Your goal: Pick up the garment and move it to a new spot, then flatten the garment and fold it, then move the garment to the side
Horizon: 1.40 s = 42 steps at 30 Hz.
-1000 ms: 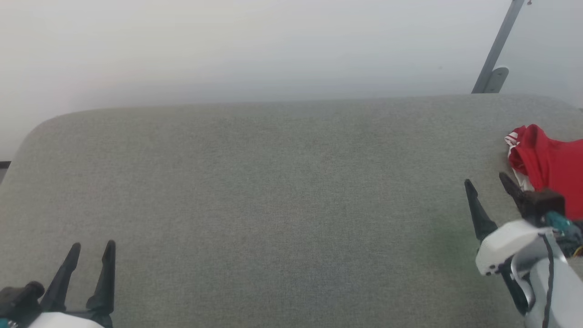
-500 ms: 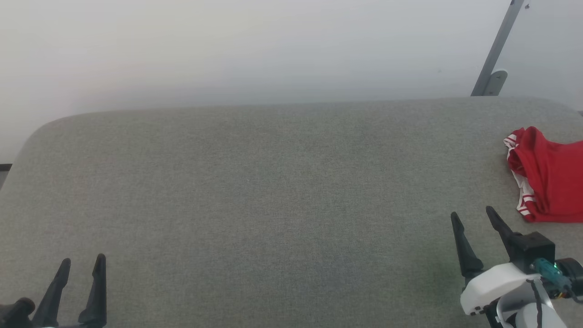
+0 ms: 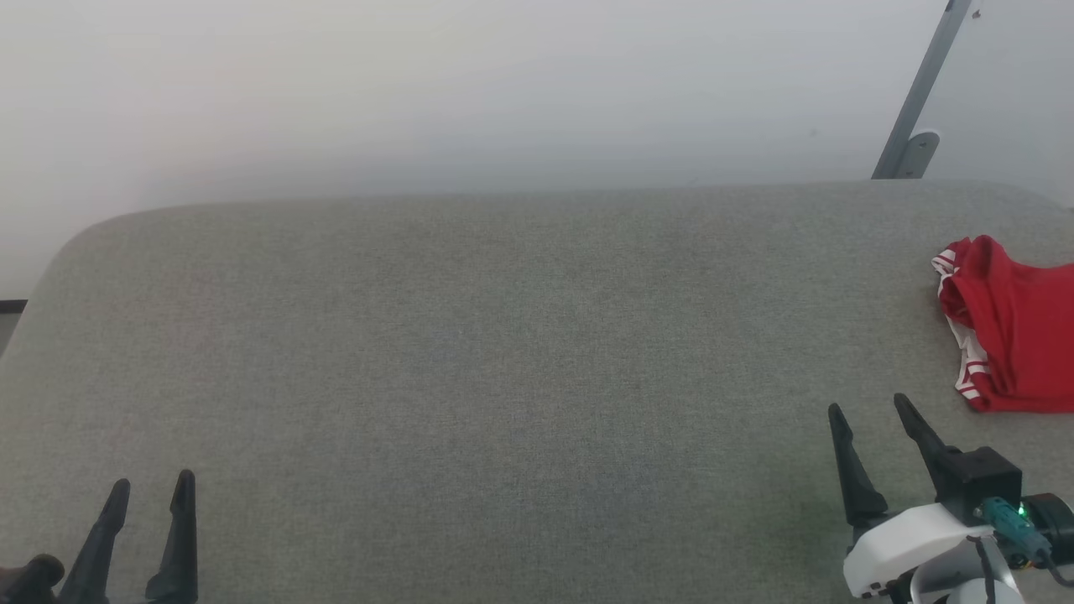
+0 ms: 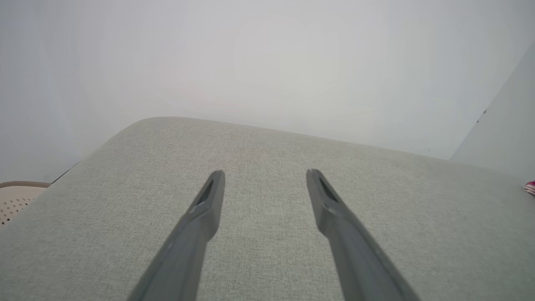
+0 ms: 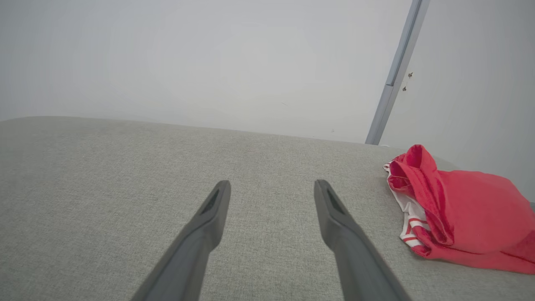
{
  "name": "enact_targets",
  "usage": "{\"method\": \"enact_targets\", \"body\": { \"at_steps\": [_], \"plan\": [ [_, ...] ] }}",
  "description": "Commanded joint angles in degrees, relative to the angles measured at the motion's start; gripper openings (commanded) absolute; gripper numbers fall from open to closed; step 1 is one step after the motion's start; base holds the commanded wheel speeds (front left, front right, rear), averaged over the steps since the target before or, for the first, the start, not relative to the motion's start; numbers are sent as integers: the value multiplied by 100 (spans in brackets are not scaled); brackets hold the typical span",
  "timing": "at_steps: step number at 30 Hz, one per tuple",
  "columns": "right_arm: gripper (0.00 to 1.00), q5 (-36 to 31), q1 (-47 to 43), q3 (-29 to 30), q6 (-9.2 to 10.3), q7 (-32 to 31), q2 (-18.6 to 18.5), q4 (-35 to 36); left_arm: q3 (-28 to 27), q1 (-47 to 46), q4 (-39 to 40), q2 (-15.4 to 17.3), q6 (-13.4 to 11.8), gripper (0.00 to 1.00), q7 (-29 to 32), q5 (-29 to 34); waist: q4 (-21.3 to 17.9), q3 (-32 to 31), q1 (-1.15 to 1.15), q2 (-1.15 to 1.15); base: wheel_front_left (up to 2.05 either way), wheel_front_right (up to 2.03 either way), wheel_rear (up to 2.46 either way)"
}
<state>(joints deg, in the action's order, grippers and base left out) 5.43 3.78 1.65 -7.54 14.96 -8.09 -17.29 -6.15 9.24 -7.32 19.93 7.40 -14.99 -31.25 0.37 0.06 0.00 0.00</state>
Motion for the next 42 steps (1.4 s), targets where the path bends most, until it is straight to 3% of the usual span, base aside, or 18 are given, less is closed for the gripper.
{"method": "enact_targets", "body": {
  "at_steps": [1,21,22,27,42],
  "plan": [
    [100,-27,-32,-11,11,31,27,32,-32,71,29,-11,12,100,-24,15,0,2,0,0,0,0,0],
    [100,-72,-60,1,11,31,75,107,-84,88,71,-65,12,100,-24,-2,37,-6,0,0,0,0,0],
    [0,-80,-7,9,0,0,73,75,-88,19,63,-71,0,0,0,3,37,-7,0,0,0,0,0],
    [0,-41,-99,20,-1,-38,114,-119,-19,12,-119,-252,0,0,19,-33,38,-7,0,0,0,0,0],
    [0,1696,-14,125,0,-469,193,-25,-27,-309,-223,-534,2,0,443,-1242,29,-5,0,0,0,0,0]
  ]
}}
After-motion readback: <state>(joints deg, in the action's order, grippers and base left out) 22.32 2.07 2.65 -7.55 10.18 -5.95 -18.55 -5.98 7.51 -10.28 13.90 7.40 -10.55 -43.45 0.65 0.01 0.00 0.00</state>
